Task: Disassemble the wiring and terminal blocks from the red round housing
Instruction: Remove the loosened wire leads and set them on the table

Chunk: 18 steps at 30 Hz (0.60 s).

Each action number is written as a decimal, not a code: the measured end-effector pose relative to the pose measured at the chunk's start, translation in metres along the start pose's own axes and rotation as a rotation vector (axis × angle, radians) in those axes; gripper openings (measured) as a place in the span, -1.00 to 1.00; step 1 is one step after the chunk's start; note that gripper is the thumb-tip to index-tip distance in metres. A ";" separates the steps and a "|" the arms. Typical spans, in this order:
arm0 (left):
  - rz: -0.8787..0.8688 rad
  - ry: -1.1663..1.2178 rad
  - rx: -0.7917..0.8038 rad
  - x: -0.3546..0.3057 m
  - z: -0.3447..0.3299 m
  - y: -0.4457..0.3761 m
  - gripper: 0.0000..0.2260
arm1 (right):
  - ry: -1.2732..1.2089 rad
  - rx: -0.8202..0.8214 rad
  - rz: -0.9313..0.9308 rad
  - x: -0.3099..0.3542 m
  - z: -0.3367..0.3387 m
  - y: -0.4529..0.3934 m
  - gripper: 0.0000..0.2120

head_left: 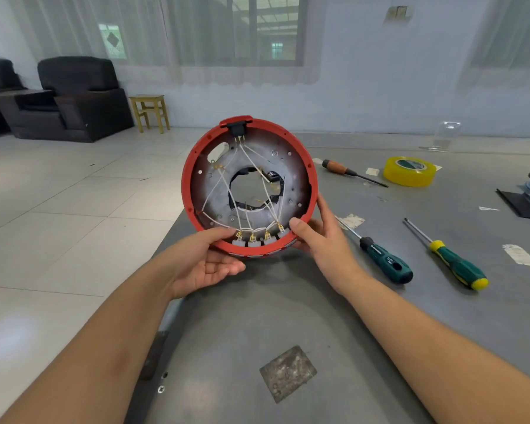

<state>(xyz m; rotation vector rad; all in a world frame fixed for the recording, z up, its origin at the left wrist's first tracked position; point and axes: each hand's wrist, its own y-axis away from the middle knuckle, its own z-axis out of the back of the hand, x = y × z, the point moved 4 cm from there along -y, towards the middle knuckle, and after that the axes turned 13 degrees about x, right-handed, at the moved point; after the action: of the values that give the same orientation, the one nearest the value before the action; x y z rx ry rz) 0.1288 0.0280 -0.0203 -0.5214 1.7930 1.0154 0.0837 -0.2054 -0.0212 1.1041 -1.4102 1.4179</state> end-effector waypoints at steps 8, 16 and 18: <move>-0.104 -0.706 -0.268 -0.038 0.006 0.025 -0.20 | -0.143 -0.072 -0.087 -0.005 0.000 0.001 -0.51; -0.986 -1.349 -0.478 -0.015 -0.038 0.042 -0.64 | -0.107 -0.104 -0.241 -0.009 -0.012 0.016 -0.75; -0.948 -1.372 -0.390 -0.006 -0.042 0.037 -0.65 | -0.094 -0.106 -0.274 -0.009 -0.015 0.020 -0.70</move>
<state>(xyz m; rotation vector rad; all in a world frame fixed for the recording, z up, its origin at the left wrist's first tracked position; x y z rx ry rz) 0.0821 0.0135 0.0082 -0.5784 0.0560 0.6751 0.0670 -0.1904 -0.0353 1.2549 -1.3244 1.0984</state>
